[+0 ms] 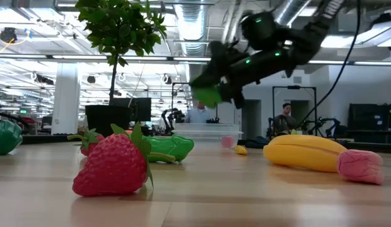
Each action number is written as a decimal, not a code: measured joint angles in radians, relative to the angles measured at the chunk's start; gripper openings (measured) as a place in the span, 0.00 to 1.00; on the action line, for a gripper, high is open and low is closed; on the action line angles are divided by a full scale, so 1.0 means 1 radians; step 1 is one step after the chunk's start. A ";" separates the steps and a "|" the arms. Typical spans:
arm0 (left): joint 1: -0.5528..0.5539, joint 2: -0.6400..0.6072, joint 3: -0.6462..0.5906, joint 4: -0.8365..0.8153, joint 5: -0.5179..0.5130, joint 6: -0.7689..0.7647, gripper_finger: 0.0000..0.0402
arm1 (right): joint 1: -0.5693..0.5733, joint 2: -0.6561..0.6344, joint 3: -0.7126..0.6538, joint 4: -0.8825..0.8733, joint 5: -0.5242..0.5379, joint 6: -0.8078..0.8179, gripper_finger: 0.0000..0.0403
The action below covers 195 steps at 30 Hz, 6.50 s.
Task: Pick and placing Produce into tupperware
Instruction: Put the green corn into the transparent bin, then put the green bell pepper into the transparent bin
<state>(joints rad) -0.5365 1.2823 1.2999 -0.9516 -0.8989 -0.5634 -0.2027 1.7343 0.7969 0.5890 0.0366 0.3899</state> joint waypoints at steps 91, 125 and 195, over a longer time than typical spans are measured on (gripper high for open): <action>-0.159 0.000 -0.330 -0.193 0.400 -0.335 0.39 | 0.125 -0.475 0.363 -1.177 -0.090 -0.372 0.62; -0.161 0.003 -0.343 -0.086 0.437 -0.046 0.39 | 0.358 -0.525 0.363 -1.238 -0.033 -0.154 0.62; -0.074 0.026 -0.781 0.305 0.665 -0.158 0.85 | 0.383 -0.524 0.363 -1.181 -0.031 -0.083 0.62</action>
<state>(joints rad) -0.6102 1.3083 0.5186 -0.6468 -0.2335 -0.7216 0.1807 1.2106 1.1595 -0.5922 0.0051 0.3069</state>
